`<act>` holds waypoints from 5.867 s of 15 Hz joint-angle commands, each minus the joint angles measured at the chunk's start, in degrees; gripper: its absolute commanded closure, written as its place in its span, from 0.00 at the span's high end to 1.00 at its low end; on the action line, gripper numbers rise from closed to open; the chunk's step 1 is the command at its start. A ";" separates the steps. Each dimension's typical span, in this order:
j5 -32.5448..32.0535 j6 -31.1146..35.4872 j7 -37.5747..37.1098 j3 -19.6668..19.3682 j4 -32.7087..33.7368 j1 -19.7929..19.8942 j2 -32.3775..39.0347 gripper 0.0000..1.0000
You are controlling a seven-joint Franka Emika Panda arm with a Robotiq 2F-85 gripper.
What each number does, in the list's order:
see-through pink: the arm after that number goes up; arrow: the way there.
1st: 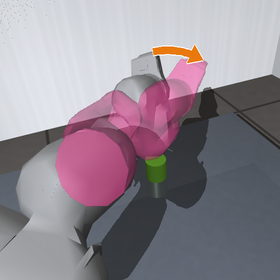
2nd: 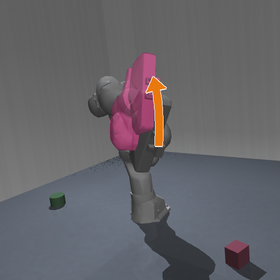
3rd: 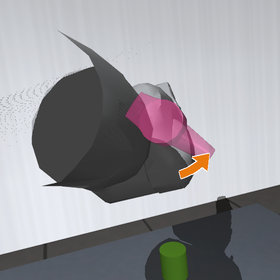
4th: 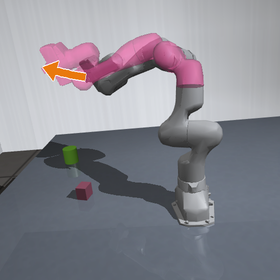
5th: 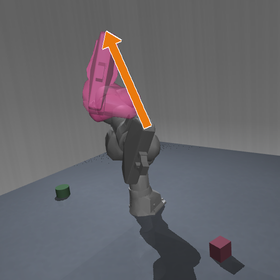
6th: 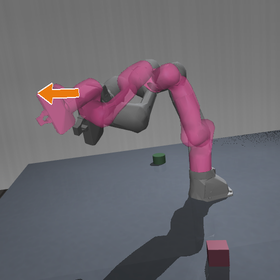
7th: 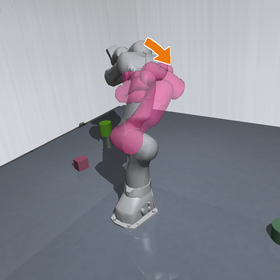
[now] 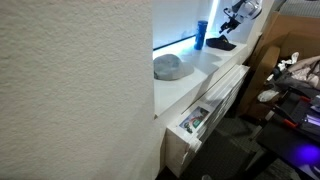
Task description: Pick up the black cap and put it on the left side
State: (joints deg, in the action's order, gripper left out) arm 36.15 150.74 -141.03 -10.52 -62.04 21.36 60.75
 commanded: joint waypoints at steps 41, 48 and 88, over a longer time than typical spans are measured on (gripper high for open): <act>18.93 47.50 -5.58 -10.65 -18.21 -23.69 -14.84 0.01; 14.99 48.12 -5.05 -16.88 -27.81 -37.50 -28.10 0.01; -19.24 47.72 -1.33 -22.25 -79.92 -76.76 -47.94 0.01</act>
State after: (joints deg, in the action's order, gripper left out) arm 21.39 197.77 -133.87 -37.09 -143.98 -59.02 6.46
